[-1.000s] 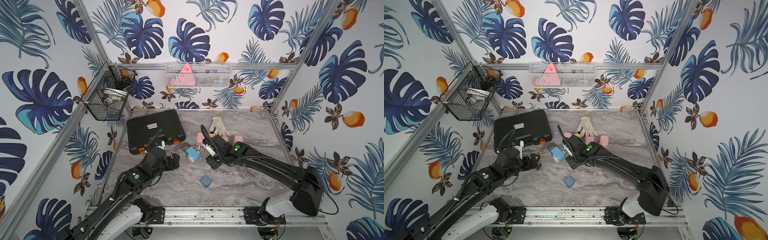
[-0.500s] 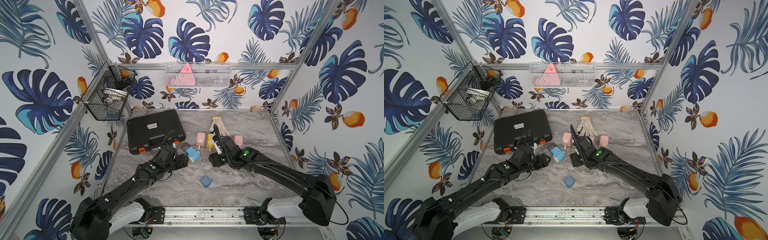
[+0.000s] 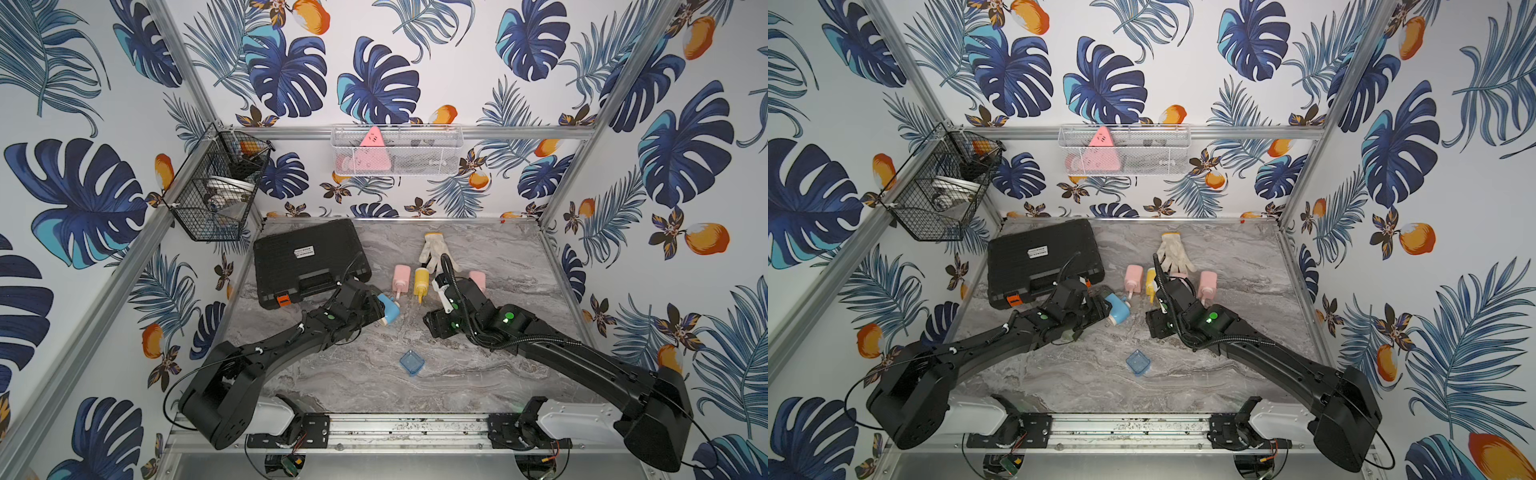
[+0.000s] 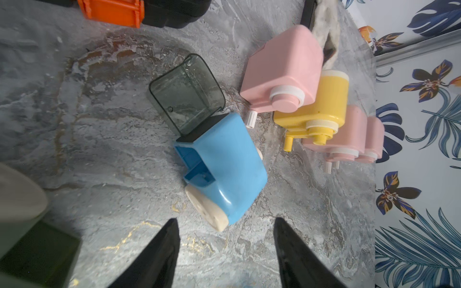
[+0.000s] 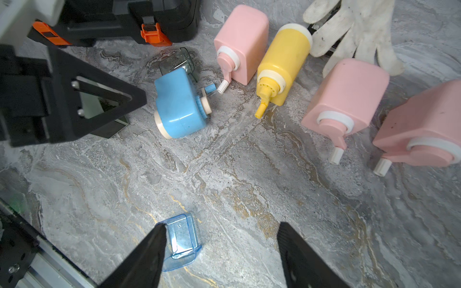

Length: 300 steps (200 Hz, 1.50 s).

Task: Put the tray back into the pencil sharpener
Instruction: Place the container at the center of the board.

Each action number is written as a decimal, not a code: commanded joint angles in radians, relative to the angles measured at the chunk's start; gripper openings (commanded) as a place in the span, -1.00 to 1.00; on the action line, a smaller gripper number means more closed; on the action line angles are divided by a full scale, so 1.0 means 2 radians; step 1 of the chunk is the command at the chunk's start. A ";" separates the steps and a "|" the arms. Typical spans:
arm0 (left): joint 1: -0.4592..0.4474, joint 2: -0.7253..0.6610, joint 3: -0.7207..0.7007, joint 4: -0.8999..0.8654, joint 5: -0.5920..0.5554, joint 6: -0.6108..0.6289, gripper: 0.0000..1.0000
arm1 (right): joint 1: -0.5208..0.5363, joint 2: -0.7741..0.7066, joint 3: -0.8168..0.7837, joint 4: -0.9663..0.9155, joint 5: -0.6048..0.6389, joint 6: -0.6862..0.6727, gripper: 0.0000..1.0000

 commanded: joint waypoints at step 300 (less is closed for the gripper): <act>-0.050 0.276 0.331 -0.305 -0.145 0.009 0.47 | -0.001 -0.157 -0.106 -0.001 -0.022 0.044 0.46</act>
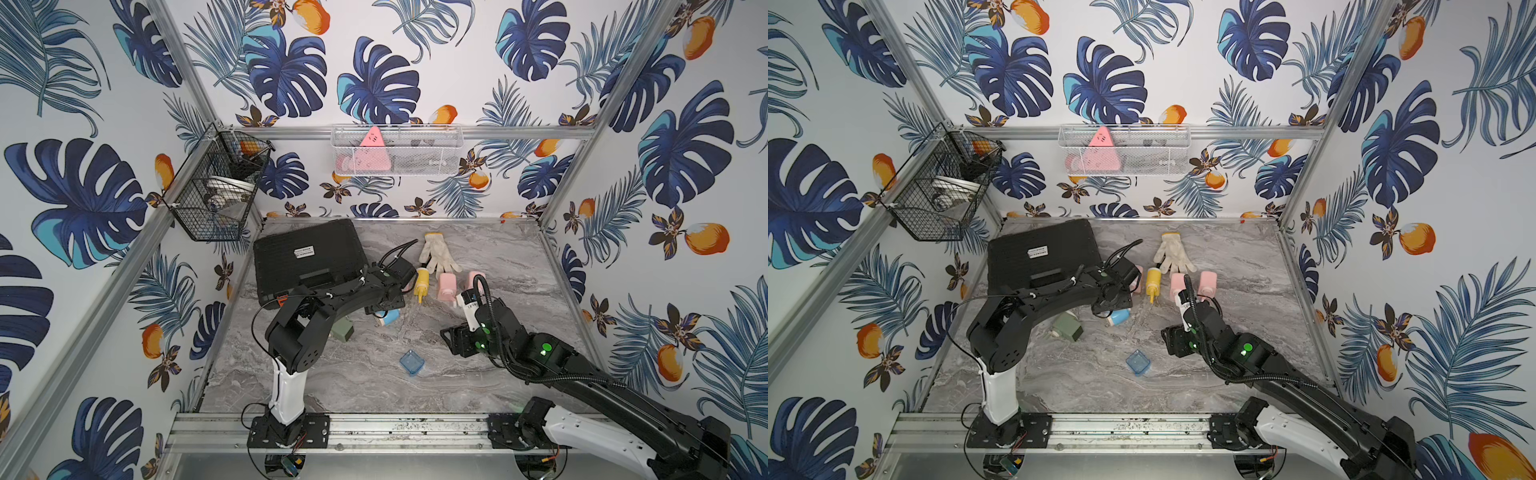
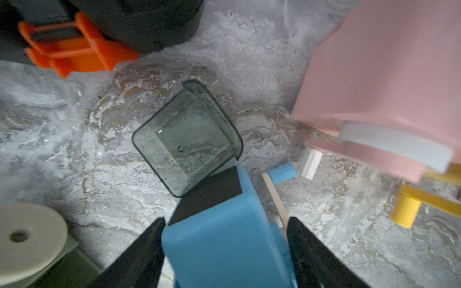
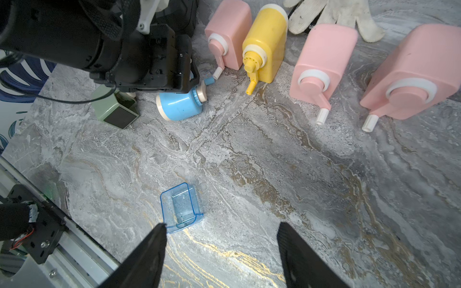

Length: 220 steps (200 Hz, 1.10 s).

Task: Put the tray back into the pencil sharpener
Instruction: Place the container at the center of the board, then pick up the pencil sharpener from the center of the board.

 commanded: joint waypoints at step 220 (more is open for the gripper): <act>0.028 -0.095 -0.095 0.092 0.138 -0.138 -0.43 | 0.000 -0.029 -0.016 0.046 -0.018 0.064 0.51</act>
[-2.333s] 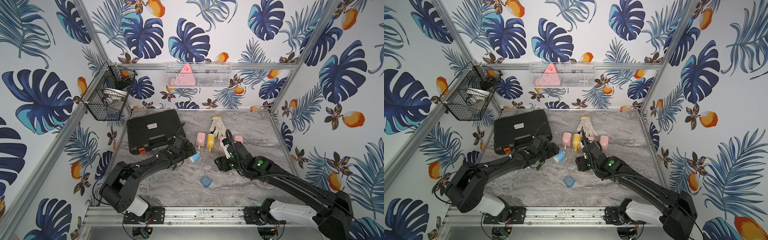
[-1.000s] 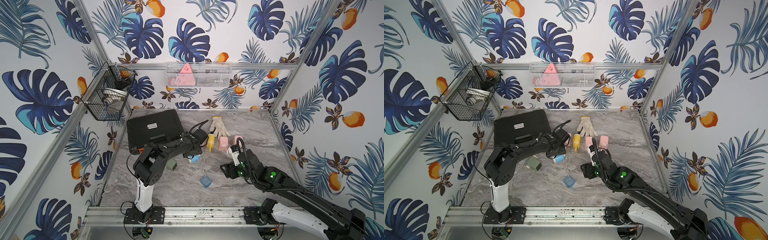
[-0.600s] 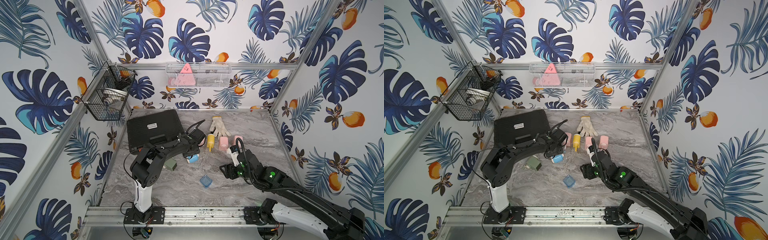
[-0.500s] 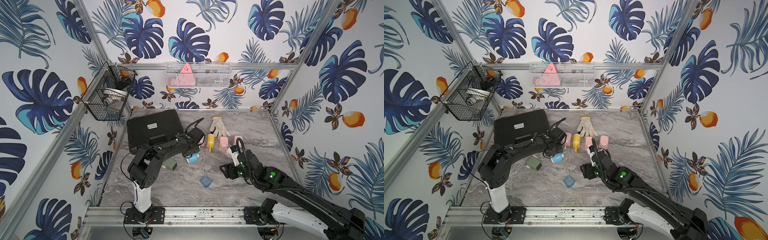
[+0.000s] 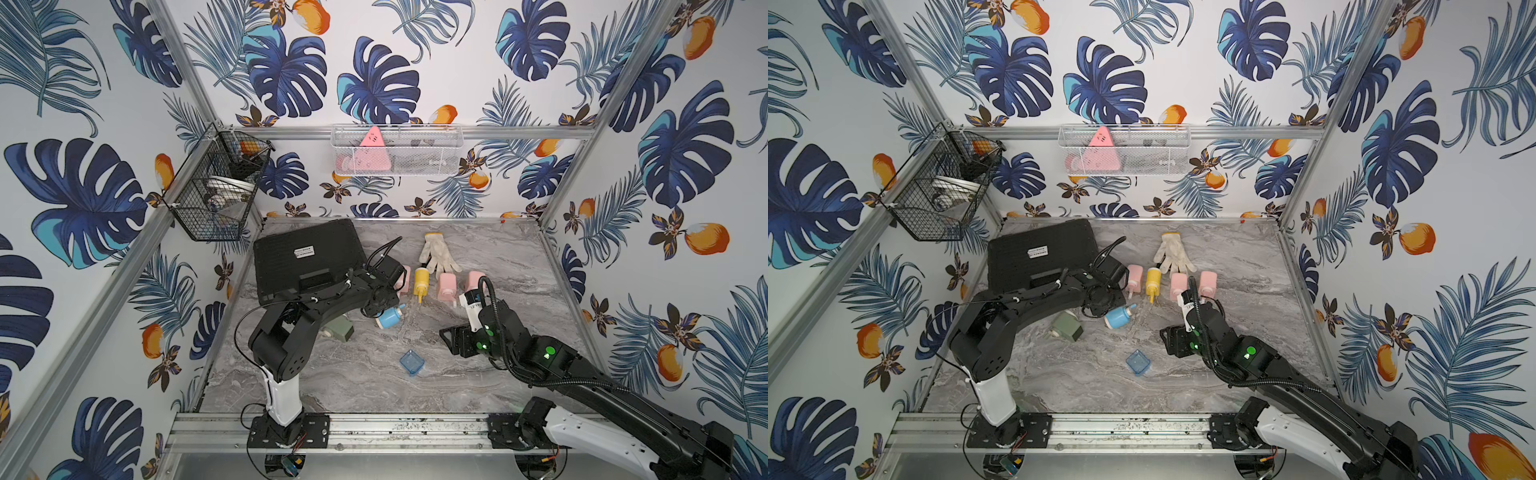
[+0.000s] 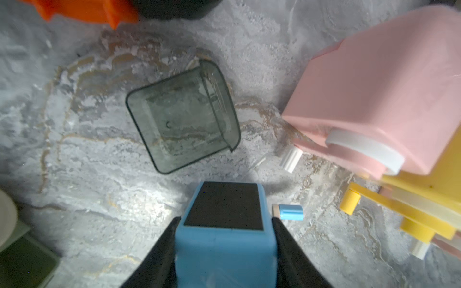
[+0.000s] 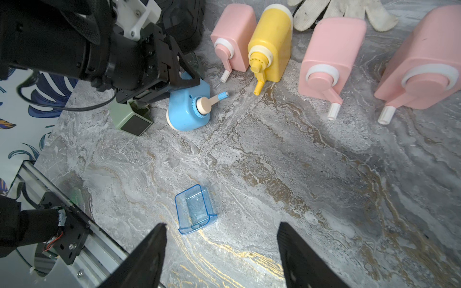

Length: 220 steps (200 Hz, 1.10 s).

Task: Put the tray back into the pencil sharpener
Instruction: Pick up the pencil sharpener from the center of the board.

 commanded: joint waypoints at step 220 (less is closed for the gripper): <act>0.007 -0.168 -0.158 0.229 0.208 -0.288 -0.63 | 0.009 0.272 -0.085 0.580 -0.019 0.092 0.50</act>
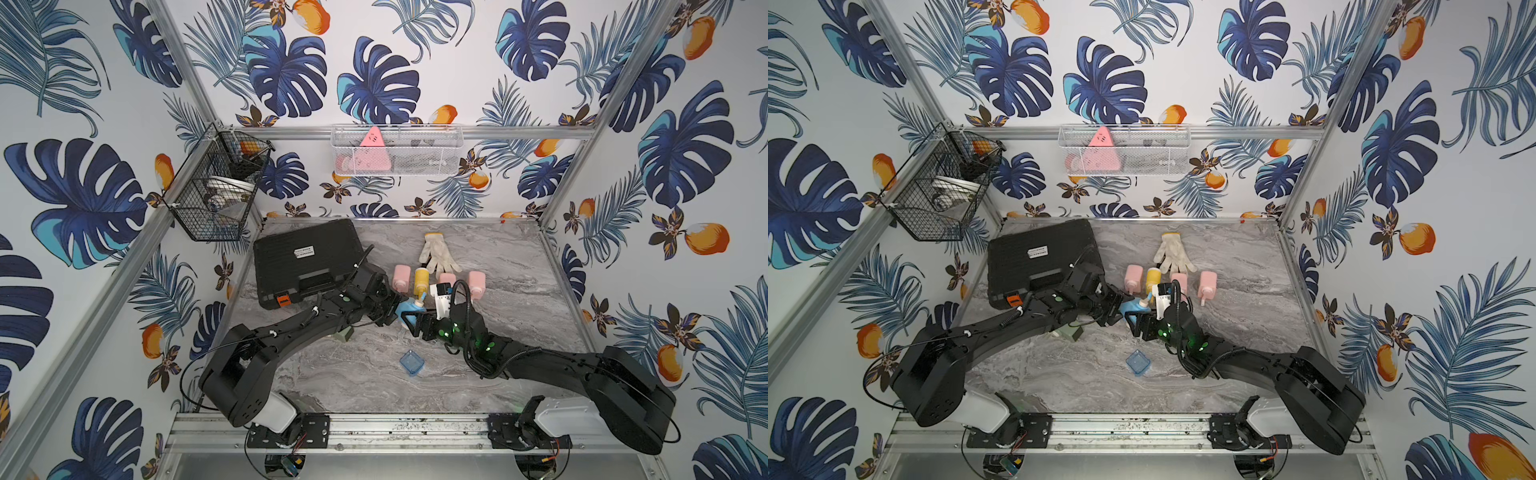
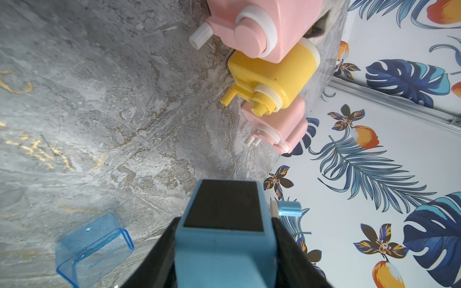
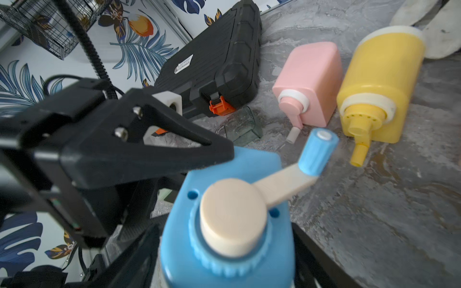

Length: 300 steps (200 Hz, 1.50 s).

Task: Put the tray back into the pencil sharpener
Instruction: Pick up the pencil sharpener from the center of the board.

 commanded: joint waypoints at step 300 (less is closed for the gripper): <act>0.201 -0.311 -0.113 -0.188 -0.173 0.362 0.97 | 0.098 0.021 0.381 -0.693 -0.054 -0.404 -0.37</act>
